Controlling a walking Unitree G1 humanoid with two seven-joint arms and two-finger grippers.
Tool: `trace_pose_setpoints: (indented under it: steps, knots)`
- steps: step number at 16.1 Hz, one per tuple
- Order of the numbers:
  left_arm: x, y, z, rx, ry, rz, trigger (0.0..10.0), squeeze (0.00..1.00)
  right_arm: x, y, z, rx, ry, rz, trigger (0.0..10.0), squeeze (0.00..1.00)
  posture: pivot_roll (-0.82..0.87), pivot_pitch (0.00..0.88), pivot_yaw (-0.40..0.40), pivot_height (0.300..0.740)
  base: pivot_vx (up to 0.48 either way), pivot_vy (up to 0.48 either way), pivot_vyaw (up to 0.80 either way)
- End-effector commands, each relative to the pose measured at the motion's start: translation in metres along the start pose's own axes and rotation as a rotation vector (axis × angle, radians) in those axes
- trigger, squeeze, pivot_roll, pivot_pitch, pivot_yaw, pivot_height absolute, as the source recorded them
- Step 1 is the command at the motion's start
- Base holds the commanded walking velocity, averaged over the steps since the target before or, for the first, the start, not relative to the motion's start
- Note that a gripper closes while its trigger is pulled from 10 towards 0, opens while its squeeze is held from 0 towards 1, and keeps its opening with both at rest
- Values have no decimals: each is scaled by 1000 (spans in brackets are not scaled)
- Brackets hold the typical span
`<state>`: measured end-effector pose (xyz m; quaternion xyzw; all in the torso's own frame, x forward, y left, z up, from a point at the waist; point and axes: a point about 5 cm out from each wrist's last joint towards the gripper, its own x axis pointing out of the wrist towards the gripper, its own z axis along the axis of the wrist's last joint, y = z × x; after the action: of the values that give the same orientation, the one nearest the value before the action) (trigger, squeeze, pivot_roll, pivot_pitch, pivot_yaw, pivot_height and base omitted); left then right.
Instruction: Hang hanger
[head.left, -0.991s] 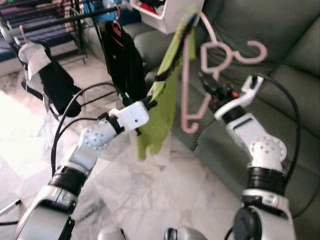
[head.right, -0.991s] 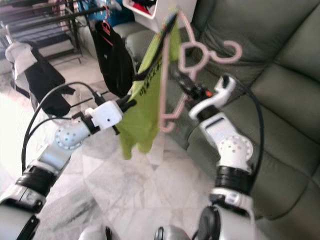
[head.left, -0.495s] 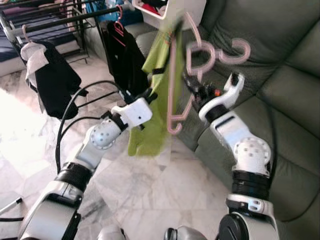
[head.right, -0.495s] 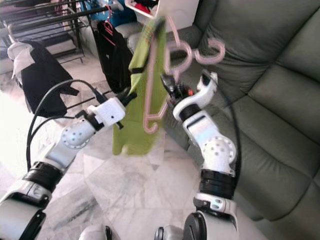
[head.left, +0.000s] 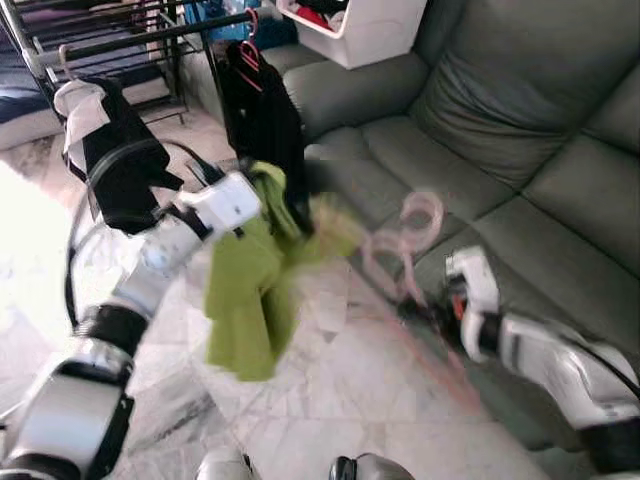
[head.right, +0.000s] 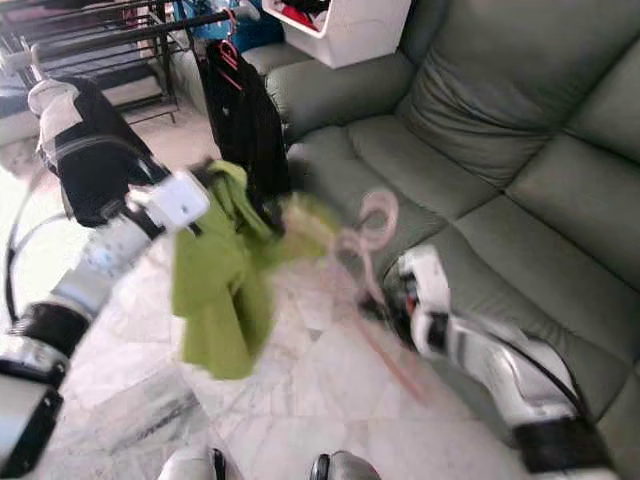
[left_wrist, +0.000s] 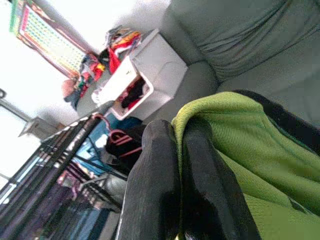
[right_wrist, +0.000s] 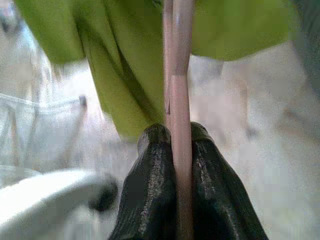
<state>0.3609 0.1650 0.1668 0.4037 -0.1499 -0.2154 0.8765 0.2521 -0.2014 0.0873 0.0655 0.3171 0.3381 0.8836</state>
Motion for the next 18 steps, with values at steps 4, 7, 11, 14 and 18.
trace_pose_setpoints:
  steps: [4, 7, 11, 14, 18]
  knots:
    - [4, 3, 3, -7, -27, -56, 10000, 0, -24, -3, 11, -229, 36, 121, 10000, 0, -100, 50, -52, 740, 0, 0, 0]
    - [3, -6, 4, -11, -51, -140, 10000, 0, -29, -1, 35, -395, -37, 158, 10000, 0, -100, 50, -52, 740, 0, 0, 0]
    - [4, -8, 11, -33, -97, -166, 10000, 0, -32, 4, 56, -469, -122, 190, 10000, 0, -101, 51, -60, 740, 0, 0, 0]
    - [9, -6, 22, -47, -146, -154, 10000, 0, -30, 1, 53, -479, -101, 198, 10000, 0, -100, 50, -65, 740, 0, 0, 0]
    - [13, 1, 31, -48, -175, -146, 10000, 0, -26, -2, 47, -473, -86, 197, 10000, 0, -102, 48, -66, 740, 0, 0, 0]
